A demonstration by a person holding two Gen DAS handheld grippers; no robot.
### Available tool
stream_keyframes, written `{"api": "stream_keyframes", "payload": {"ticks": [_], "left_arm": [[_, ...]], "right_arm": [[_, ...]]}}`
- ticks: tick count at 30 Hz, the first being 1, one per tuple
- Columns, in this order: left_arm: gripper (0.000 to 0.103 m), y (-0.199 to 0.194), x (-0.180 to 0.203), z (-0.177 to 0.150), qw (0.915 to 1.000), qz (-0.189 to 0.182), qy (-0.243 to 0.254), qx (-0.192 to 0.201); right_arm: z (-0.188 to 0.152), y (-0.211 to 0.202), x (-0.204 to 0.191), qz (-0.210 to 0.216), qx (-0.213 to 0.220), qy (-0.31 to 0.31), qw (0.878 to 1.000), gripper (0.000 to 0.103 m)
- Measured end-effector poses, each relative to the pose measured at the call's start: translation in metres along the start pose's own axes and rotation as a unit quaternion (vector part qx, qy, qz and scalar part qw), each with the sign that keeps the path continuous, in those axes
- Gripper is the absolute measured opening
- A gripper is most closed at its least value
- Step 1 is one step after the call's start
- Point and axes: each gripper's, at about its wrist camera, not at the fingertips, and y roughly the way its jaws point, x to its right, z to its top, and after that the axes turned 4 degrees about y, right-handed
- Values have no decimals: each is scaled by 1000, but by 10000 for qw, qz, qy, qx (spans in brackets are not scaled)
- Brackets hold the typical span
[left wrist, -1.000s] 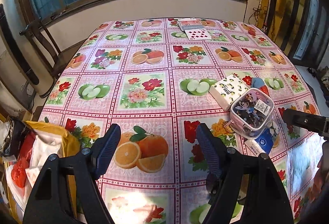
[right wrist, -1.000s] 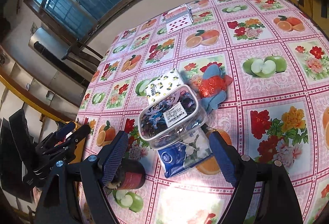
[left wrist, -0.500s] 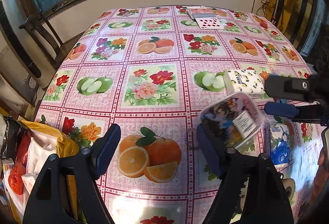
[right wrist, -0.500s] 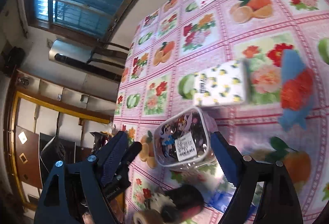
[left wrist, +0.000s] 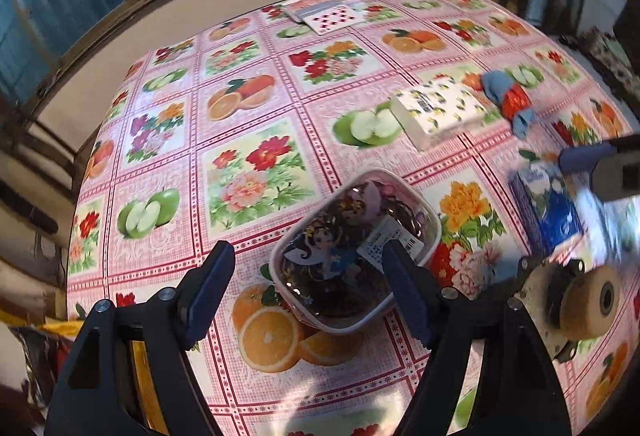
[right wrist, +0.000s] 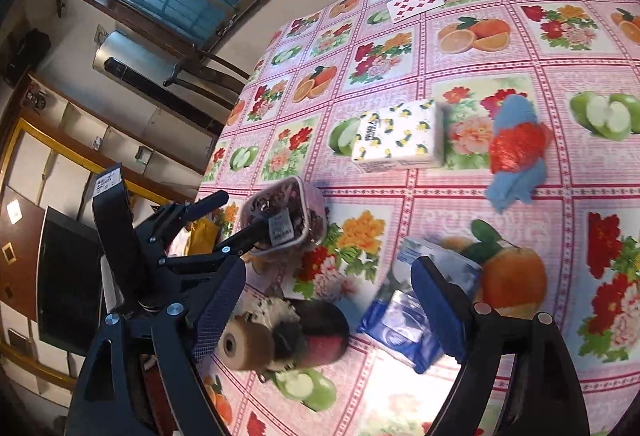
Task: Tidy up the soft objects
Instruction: 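Grasp clear hair-tie box with left gripper and lift it, then grasp blue tissue pack with right gripper while left holds the clear box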
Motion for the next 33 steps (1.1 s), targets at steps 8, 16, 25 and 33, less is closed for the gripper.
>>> {"api": "stream_keyframes", "payload": {"ticks": [8,16,25,33], "left_arm": [[76,3,8,10,9963,-247,822,-63],[76,-3,20,3,9786,-1031,1773,-153],[81,14,21,19,9634,-1334,2282,-455],[82,23,11,22,9573,-1179,2603,-445]], "right_arm": [[-9,-16,17,-173,8,103,9998,87],[-15,-14,22,-26,-114,236,9997,88],[-20,-12,24,-130,-150,216,9996,88],[-19,-7,30,-28,-198,314,9993,88]]}}
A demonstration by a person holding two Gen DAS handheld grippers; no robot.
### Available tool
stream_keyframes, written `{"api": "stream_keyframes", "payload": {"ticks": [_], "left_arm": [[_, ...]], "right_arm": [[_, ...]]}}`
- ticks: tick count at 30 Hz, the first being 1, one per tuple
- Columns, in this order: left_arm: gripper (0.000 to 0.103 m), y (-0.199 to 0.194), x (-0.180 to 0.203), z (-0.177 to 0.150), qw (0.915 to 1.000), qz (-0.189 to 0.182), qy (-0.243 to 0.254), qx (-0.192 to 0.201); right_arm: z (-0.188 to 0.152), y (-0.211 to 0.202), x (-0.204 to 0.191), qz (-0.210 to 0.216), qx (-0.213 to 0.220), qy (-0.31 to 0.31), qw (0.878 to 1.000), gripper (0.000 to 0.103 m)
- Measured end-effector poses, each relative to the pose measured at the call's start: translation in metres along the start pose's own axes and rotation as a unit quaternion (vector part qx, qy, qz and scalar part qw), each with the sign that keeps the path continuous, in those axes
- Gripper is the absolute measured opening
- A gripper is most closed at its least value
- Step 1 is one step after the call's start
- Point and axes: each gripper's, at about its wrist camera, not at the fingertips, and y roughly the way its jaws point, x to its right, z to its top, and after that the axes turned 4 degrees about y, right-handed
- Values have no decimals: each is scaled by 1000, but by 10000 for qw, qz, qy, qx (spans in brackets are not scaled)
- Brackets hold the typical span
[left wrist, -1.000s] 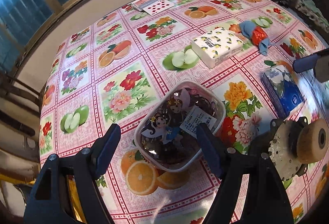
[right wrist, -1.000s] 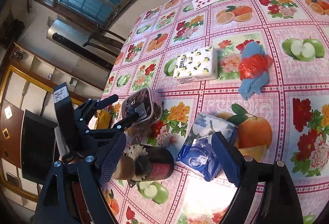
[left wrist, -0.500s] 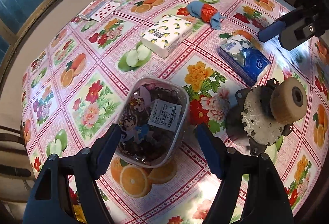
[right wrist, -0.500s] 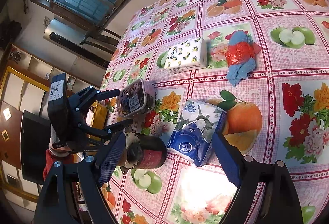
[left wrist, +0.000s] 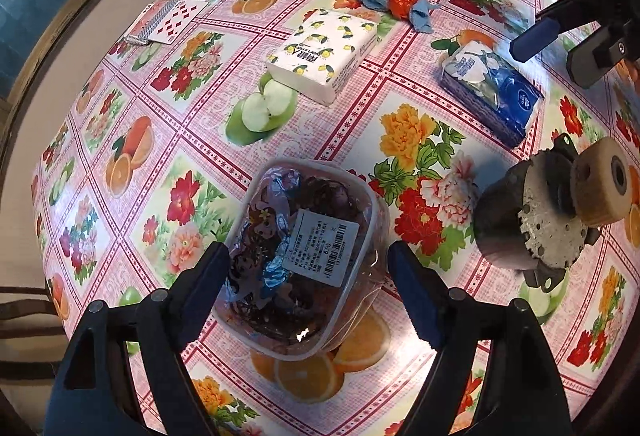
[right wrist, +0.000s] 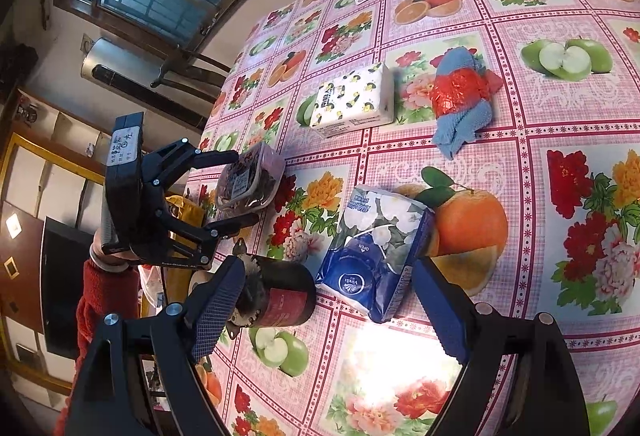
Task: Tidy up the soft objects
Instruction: 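Grasp blue tissue pack with right gripper while left holds the clear box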
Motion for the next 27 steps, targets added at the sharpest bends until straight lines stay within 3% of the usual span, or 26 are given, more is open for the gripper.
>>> {"api": "stream_keyframes", "payload": {"ticks": [13,17,22,27], "left_arm": [[89,27,-9,6,9983,-334,258,-410],[90,31,-18,6,9978,-553,-20,-372],[90,30,-14,0,9962,-731,-264,-391],[90,30,-17,-7,9925,-611,-956,-465]], "right_arm": [[2,12,5,-17,-139,42,9999,88],[1,14,3,-41,-116,-3,9999,88],[2,8,-4,-747,165,-215,9968,88],[0,17,-13,-1355,51,-264,9904,88]]}}
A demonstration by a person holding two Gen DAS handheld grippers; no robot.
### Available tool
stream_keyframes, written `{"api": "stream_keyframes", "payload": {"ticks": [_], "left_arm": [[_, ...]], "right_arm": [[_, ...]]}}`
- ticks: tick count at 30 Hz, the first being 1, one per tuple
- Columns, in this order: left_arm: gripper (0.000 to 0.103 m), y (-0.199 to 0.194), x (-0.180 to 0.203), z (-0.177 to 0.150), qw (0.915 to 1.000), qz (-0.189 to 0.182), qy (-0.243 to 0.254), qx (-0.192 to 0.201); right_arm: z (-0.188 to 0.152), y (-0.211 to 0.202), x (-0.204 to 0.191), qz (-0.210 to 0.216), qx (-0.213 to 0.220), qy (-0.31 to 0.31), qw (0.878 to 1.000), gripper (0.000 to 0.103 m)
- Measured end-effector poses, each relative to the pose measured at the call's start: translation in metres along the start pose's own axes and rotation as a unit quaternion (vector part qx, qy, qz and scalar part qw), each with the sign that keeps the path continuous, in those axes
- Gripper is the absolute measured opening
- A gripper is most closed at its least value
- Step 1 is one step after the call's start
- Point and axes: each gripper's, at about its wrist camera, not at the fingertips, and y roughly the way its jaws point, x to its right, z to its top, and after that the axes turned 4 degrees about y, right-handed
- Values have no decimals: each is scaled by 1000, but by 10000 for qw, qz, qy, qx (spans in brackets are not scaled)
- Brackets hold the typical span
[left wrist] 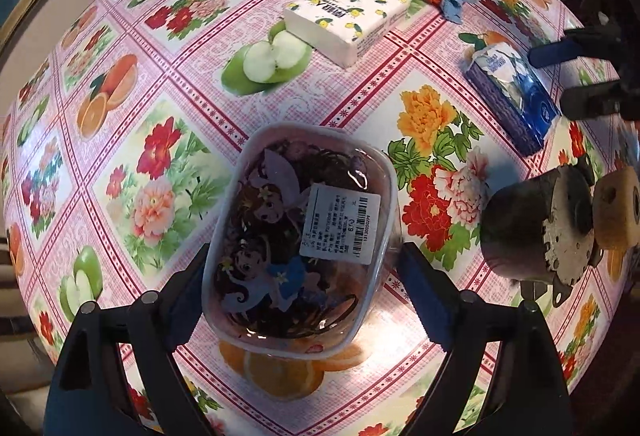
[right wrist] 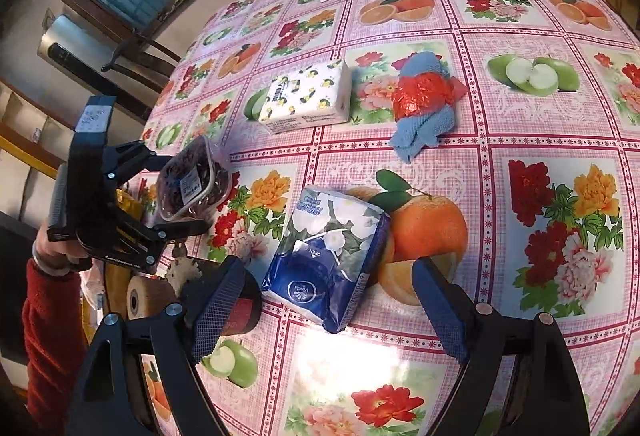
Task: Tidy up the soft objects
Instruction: 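Grasp blue tissue pack with right gripper while left holds the clear box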
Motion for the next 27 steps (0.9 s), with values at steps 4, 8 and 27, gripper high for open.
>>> {"api": "stream_keyframes", "payload": {"ticks": [4,8,27], "left_arm": [[90,0,-4,-9,9971,-12,-754,-36],[90,-3,-10,-11,9906,50,-1369,13],[90,-7,-34,-46,9574,-264,-2874,99]], "right_arm": [[-1,9,-15,-573,22,-210,9981,88],[6,20,-26,-910,-46,-221,9956,86],[13,35,-27,-1522,-175,293,9878,83]]}}
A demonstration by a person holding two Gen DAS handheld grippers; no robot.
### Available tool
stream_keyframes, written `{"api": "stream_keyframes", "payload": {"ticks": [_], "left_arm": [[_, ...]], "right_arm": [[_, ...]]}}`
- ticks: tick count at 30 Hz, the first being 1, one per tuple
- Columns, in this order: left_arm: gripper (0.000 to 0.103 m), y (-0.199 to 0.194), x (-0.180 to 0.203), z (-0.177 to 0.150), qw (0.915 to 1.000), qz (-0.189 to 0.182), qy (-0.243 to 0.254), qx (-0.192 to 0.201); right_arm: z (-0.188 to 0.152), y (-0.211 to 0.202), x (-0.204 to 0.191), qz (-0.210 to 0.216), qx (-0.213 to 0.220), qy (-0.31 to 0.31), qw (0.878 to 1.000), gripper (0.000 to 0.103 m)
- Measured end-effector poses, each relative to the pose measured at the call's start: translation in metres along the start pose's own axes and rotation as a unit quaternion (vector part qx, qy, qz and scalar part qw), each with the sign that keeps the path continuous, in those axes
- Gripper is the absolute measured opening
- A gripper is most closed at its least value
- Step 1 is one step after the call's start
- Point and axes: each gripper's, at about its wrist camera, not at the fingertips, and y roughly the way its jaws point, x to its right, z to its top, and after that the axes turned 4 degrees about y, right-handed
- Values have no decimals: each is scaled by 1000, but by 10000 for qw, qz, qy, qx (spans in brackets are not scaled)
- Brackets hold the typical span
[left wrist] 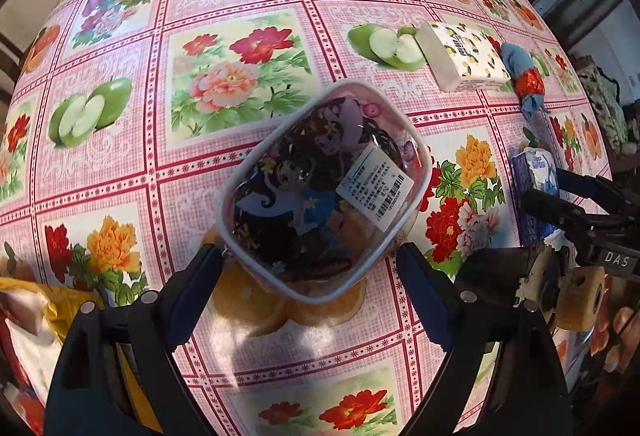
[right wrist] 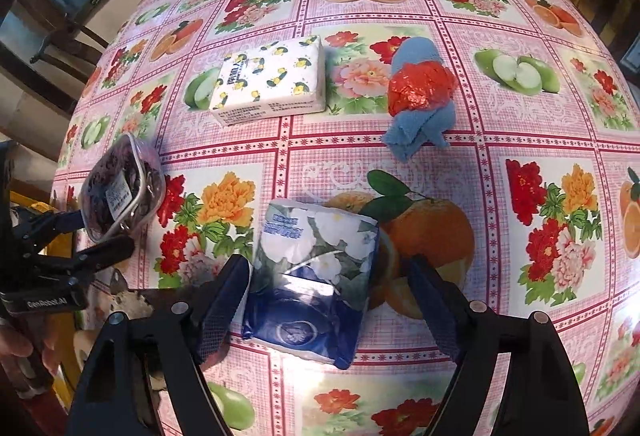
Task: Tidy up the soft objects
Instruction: 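Grasp blue tissue pack with right gripper while left holds the clear box, then carry clear box and blue tissue pack into the box and open both grippers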
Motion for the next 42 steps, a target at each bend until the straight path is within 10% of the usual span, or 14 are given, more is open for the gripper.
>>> {"api": "stream_keyframes", "payload": {"ticks": [4,5,21,42], "left_arm": [[90,-3,-3,-6,9998,16,-157,79],[90,-4,-5,-7,9997,-64,-216,128],[90,2,15,12,9954,598,704,254],[84,-51,10,-36,9956,249,-197,877]], "right_arm": [[-5,-2,1,-228,100,-306,9992,71],[-7,-3,-1,-383,120,-429,9983,55],[-31,-14,14,-271,242,-874,9955,54],[-46,-24,21,74,507,-787,9956,54]]}}
